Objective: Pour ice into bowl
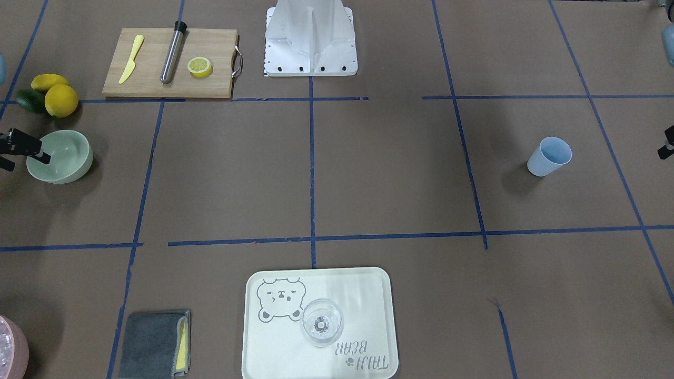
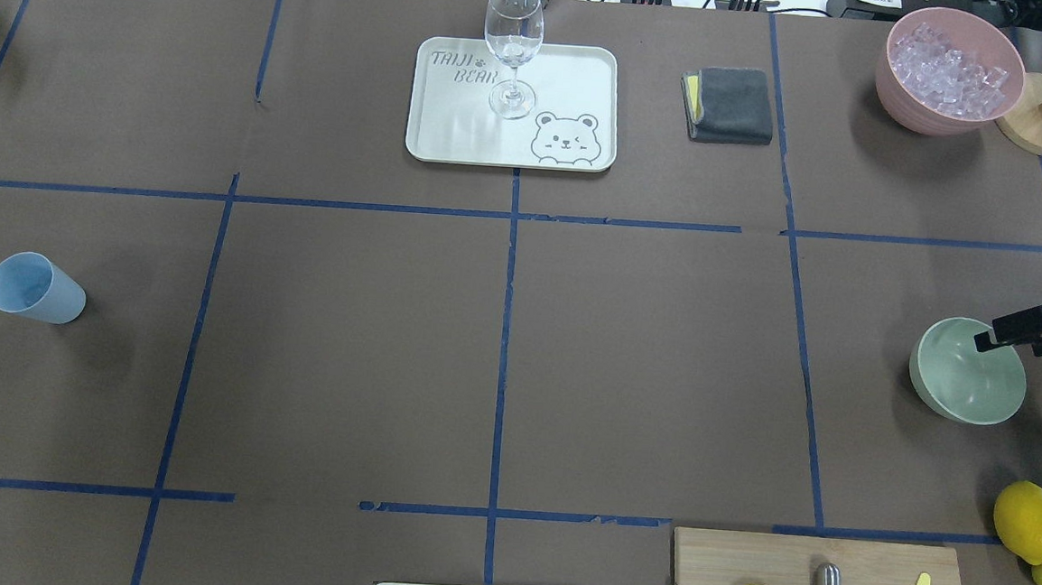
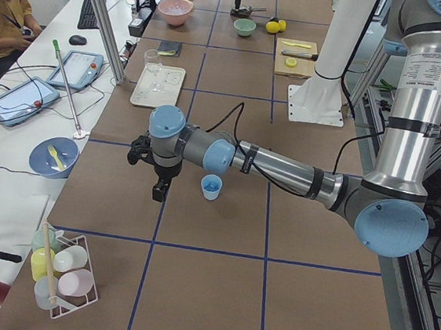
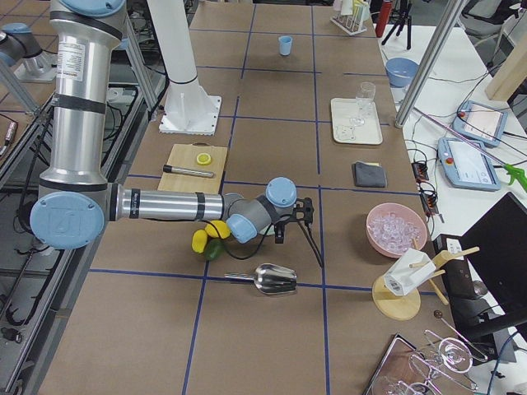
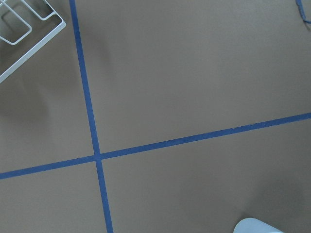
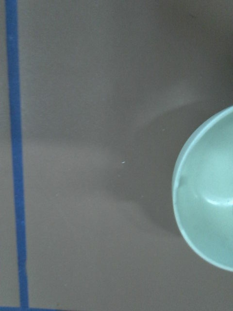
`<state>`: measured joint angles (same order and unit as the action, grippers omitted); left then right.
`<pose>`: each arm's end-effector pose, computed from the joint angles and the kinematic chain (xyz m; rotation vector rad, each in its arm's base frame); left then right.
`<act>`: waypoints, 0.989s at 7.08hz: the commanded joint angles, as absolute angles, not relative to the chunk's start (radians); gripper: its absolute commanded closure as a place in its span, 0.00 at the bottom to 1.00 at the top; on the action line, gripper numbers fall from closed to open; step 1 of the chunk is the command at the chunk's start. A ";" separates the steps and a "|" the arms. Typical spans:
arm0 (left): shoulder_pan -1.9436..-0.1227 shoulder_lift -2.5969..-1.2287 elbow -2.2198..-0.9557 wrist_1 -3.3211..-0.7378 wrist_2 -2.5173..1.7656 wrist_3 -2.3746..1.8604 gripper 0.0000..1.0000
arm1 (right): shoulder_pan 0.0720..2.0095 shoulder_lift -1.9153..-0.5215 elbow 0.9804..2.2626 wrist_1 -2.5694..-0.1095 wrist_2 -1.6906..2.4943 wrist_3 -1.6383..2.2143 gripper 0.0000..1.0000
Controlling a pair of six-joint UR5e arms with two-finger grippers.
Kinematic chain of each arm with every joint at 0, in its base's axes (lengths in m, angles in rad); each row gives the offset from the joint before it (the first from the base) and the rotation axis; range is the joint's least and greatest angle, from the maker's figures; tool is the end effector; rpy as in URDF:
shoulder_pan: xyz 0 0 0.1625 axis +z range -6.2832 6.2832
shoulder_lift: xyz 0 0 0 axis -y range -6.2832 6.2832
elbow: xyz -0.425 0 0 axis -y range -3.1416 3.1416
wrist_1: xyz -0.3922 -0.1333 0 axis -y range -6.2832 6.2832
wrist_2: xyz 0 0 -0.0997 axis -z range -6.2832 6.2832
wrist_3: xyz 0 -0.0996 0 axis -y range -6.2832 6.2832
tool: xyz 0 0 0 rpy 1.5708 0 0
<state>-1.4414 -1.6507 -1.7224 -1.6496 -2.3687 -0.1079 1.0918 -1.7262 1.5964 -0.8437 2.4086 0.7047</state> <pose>0.0071 -0.5354 0.5319 0.1979 0.8207 0.1440 -0.1516 -0.4205 0.6322 0.0129 -0.9845 -0.0429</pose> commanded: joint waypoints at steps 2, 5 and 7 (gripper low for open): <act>-1.442 -1.652 -1.726 -1.652 -2.370 -0.104 0.00 | 1.009 -1.764 1.589 -0.844 2.327 0.718 0.99; -1.442 -1.649 -1.727 -1.652 -2.364 -0.103 0.00 | 1.009 -1.752 1.617 -0.845 2.336 0.719 1.00; -1.443 -1.646 -1.730 -1.654 -2.370 -0.101 0.00 | 1.005 -1.668 1.740 -0.880 2.358 0.958 1.00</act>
<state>-1.4429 -1.6479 -1.7283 -1.6524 -2.3664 -0.1028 1.0088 -1.7334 1.6644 -0.8551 2.3445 0.7795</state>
